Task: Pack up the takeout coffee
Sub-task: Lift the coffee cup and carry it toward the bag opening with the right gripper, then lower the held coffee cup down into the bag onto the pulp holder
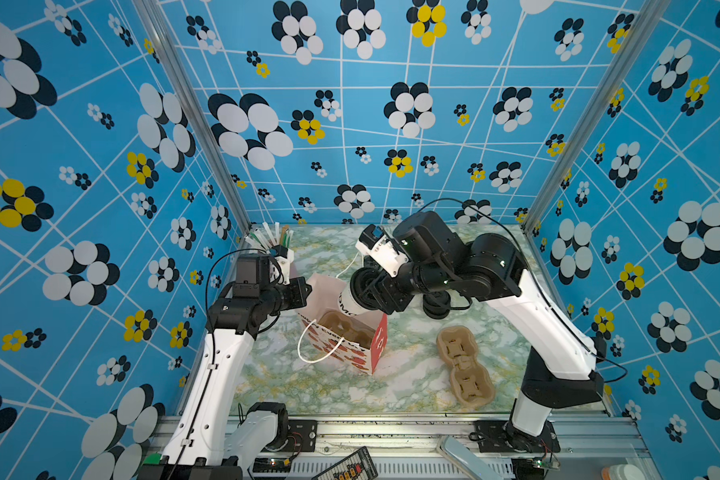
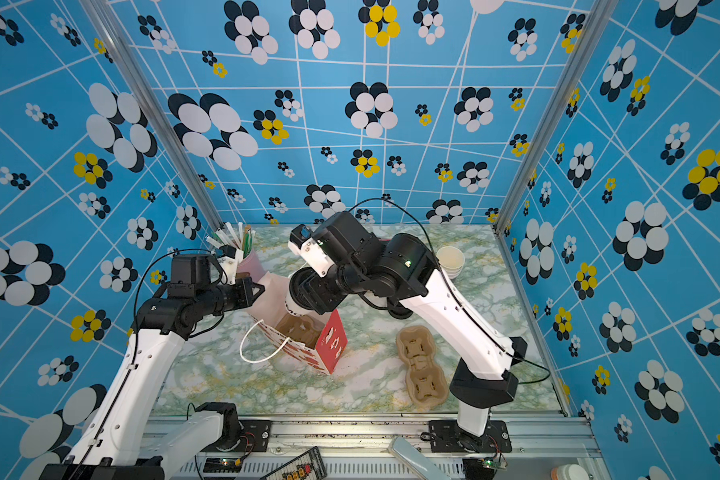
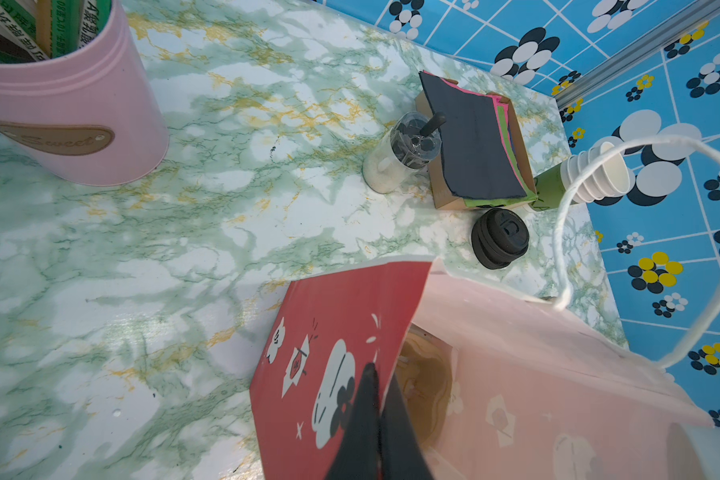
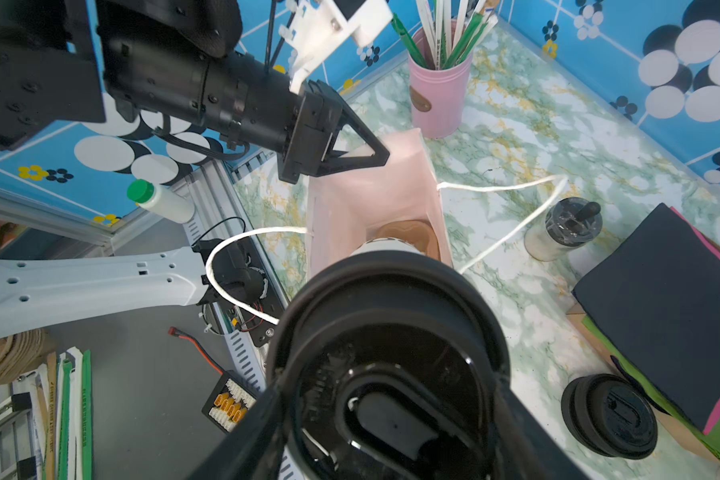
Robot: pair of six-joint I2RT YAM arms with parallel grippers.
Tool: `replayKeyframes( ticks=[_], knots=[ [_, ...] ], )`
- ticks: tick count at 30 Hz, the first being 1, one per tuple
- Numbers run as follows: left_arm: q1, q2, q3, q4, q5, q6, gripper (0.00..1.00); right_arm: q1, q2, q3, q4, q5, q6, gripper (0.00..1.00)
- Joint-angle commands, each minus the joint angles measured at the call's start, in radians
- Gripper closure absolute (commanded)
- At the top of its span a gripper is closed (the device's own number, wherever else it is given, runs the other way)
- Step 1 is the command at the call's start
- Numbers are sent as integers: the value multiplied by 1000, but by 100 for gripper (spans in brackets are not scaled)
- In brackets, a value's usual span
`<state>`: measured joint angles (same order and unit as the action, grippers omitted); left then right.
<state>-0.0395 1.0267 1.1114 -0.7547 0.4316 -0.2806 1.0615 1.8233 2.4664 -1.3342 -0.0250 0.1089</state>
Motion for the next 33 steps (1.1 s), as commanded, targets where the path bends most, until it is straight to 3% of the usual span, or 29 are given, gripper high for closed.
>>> replayKeyframes(
  ticks=[1, 33],
  knots=[
    [-3, 10, 2, 9, 21, 2, 100, 17, 39, 41, -53, 33, -18, 34],
    [-3, 20, 4, -14, 27, 26, 100, 38, 277, -4, -105, 78, -106, 35]
  ],
)
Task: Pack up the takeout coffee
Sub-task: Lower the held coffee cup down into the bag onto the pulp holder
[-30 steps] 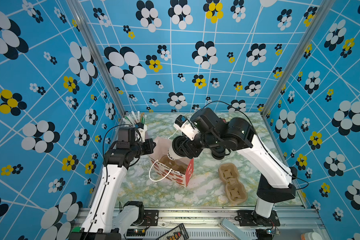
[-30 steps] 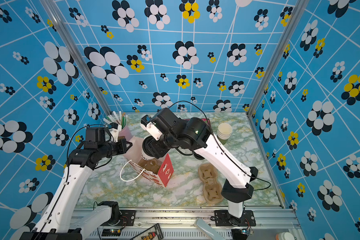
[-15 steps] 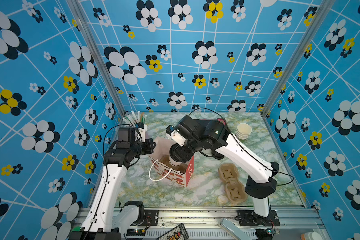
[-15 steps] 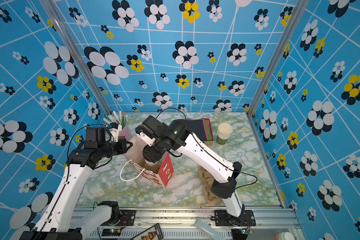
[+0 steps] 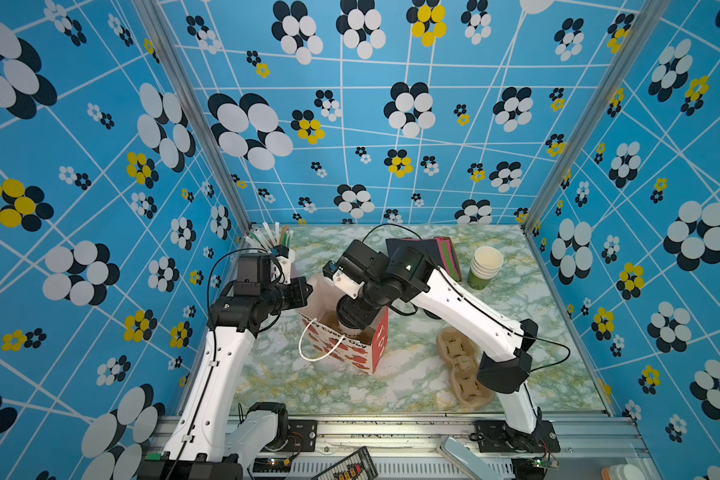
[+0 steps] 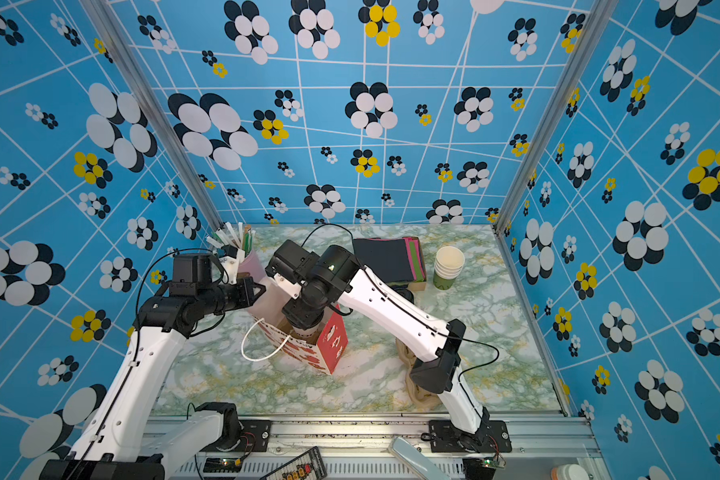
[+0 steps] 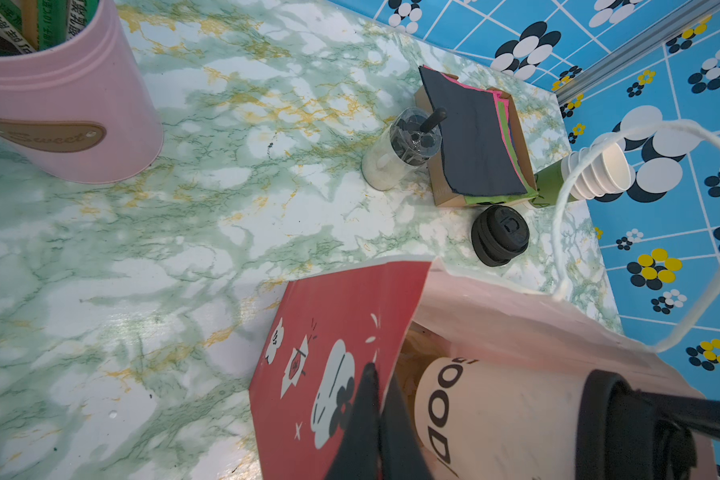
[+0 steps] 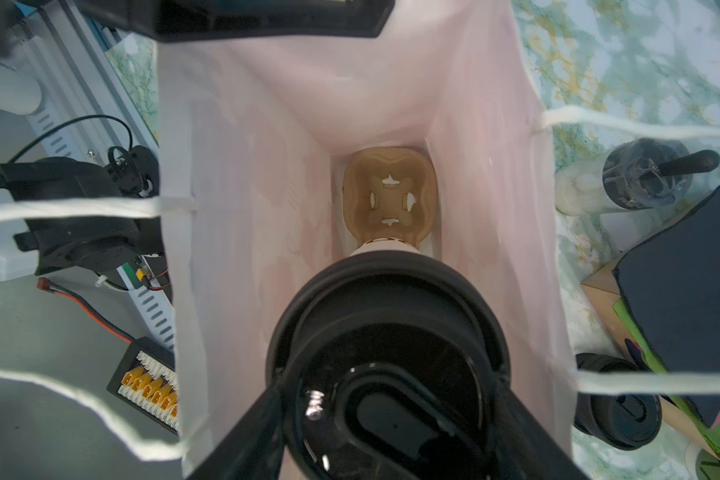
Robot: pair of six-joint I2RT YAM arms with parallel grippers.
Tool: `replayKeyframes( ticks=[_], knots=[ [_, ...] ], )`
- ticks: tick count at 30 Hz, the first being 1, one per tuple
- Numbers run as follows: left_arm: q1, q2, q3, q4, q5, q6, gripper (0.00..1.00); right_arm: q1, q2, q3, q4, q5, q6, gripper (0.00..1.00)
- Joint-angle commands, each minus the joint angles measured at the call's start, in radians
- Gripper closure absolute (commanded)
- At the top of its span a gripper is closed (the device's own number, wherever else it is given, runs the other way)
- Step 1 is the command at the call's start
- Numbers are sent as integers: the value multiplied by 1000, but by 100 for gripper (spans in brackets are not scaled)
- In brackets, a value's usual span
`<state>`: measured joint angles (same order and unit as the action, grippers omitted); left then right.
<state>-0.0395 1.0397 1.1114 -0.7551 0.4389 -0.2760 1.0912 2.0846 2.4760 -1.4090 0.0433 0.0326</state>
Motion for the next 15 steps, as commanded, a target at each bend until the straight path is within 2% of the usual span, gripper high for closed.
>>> replayKeyframes(
  ticks=[1, 15],
  knots=[
    [-3, 6, 4, -15, 20, 23, 100, 8, 18, -18, -27, 10, -37, 35],
    [-3, 6, 10, -33, 14, 40, 100, 8, 64, -58, -27, 30, -110, 35]
  ],
)
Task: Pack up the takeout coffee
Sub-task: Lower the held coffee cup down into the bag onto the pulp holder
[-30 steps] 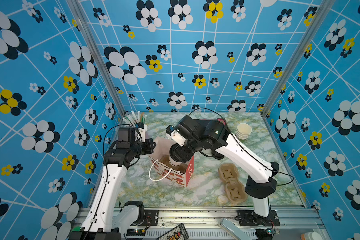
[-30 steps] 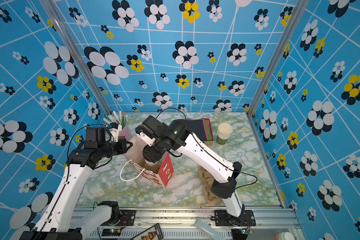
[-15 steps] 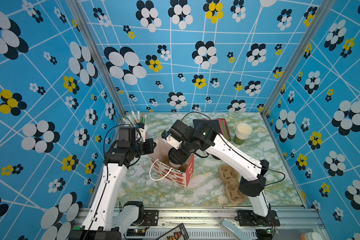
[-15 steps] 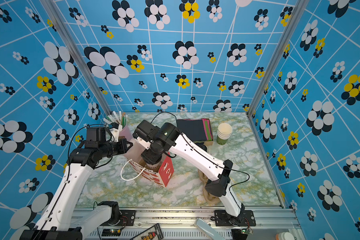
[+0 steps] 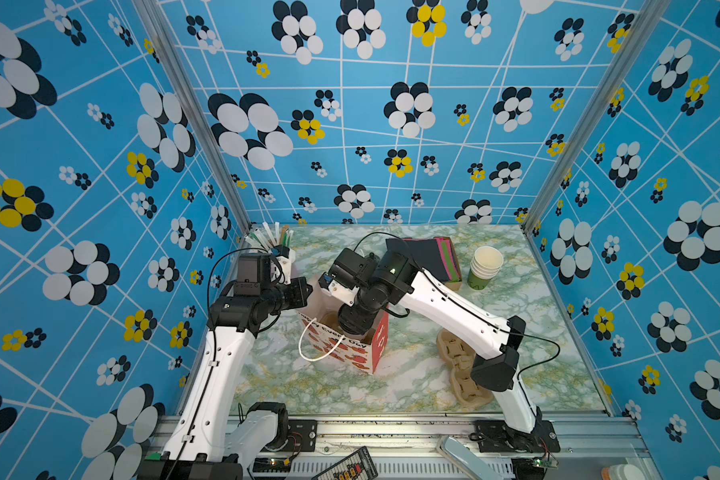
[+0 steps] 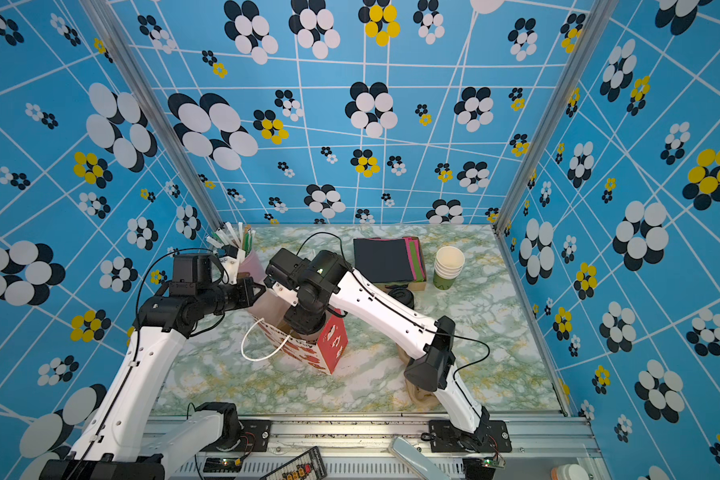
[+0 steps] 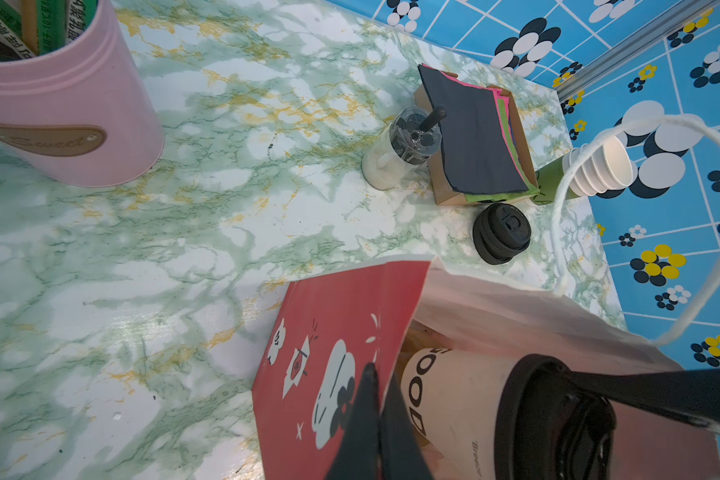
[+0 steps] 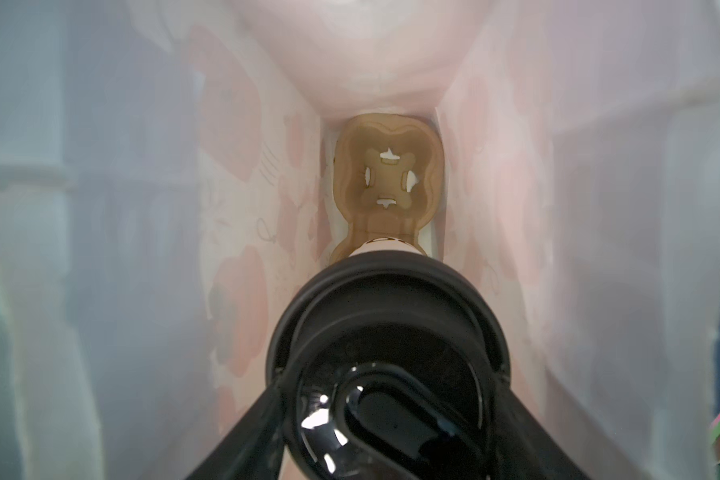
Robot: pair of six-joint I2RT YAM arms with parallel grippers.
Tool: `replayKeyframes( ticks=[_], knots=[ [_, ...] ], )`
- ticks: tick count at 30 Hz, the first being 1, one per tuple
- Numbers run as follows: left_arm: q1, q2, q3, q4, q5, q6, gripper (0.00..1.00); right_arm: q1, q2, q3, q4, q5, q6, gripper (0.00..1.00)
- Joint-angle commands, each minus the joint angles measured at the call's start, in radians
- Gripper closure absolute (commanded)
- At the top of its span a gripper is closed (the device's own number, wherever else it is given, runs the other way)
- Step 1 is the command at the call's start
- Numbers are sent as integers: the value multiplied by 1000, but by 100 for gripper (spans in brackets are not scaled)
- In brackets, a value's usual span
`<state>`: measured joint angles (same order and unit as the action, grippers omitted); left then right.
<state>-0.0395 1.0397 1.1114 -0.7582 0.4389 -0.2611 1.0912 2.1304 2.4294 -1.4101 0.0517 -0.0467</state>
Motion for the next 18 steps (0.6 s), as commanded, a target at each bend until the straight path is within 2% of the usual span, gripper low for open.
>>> replayKeyframes(
  ticks=[1, 18],
  knots=[
    [-3, 6, 10, -30, 13, 26, 100, 9, 22, -11, -27, 23, -38, 35],
    [-3, 11, 12, -38, 12, 33, 100, -21, 59, -61, -23, -6, -128, 35]
  ],
)
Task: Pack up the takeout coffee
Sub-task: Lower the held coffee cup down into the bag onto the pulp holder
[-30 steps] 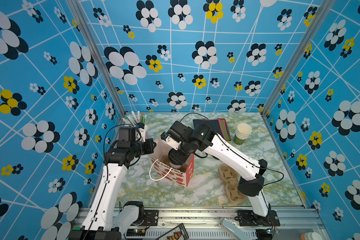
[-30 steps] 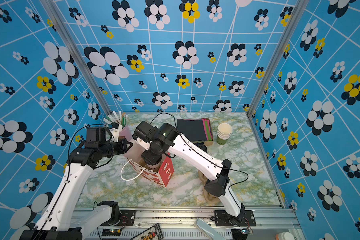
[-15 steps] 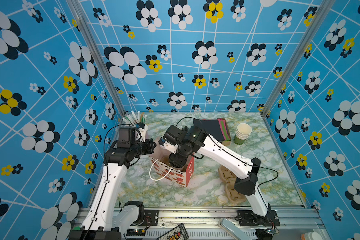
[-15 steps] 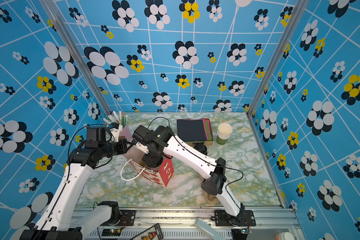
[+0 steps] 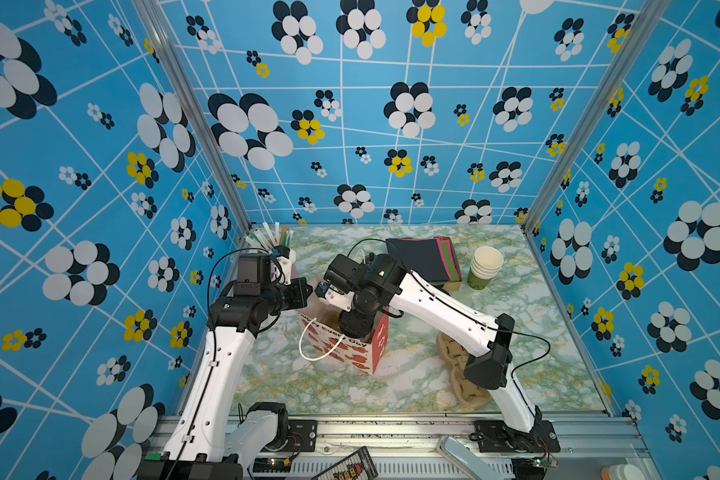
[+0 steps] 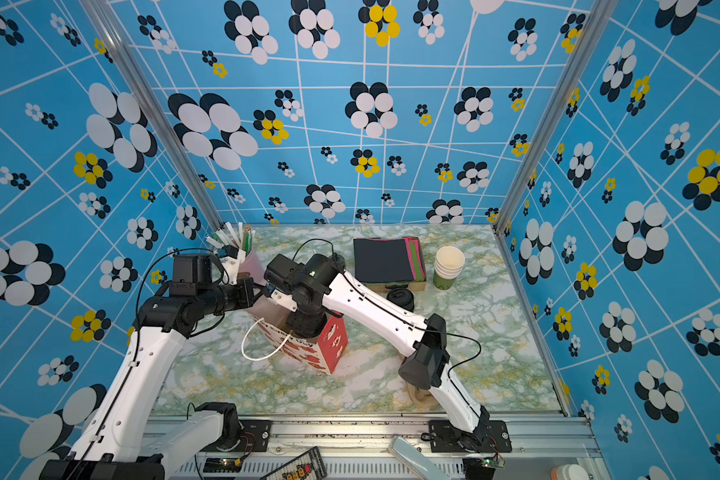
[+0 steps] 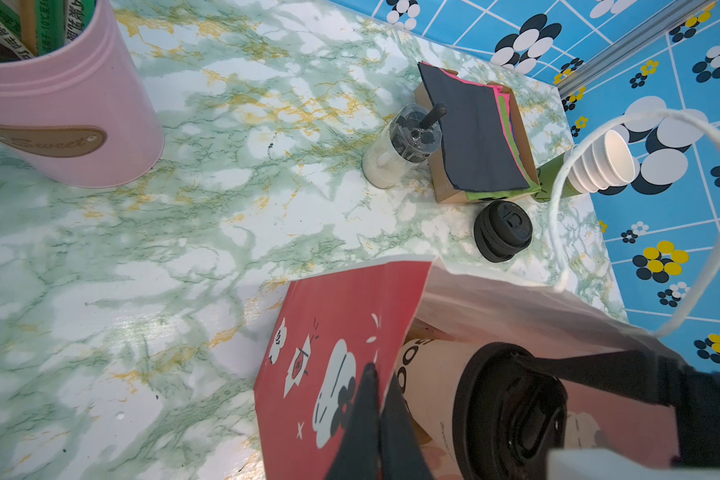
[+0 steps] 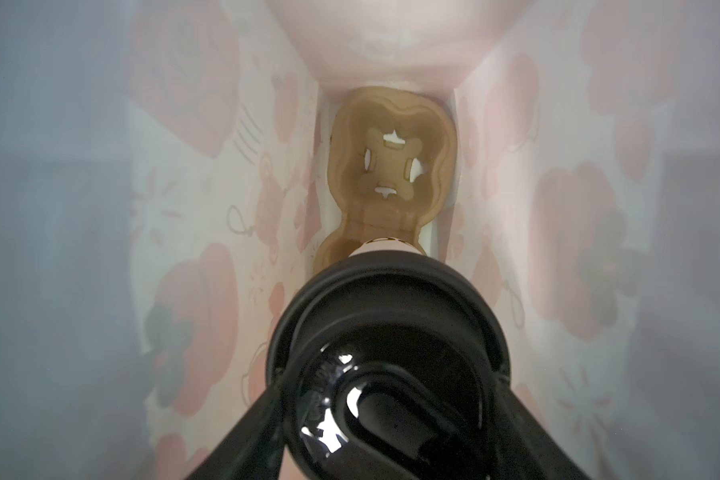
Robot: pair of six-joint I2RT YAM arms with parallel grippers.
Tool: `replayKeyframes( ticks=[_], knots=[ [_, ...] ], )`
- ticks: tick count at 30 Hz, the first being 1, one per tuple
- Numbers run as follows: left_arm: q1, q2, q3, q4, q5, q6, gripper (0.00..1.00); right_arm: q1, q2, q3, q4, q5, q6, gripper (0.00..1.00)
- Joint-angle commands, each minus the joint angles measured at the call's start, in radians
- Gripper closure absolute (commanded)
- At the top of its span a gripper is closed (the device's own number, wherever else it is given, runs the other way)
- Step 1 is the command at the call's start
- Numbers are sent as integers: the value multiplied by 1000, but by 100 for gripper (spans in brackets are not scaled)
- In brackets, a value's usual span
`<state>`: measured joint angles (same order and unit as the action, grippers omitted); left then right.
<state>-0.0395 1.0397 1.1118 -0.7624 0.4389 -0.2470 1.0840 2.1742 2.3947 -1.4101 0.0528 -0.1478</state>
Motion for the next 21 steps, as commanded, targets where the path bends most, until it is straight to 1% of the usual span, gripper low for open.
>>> replayKeyframes(
  ticks=[1, 9, 21],
  knots=[
    [-4, 11, 13, -35, 11, 20, 100, -18, 13, -36, -20, -7, -29, 35],
    [-3, 13, 14, -35, 9, 20, 100, -36, 12, -73, -12, 0, -35, 35],
    [-4, 14, 15, -36, 9, 23, 100, -40, 60, -74, -18, 10, -45, 35]
  ],
)
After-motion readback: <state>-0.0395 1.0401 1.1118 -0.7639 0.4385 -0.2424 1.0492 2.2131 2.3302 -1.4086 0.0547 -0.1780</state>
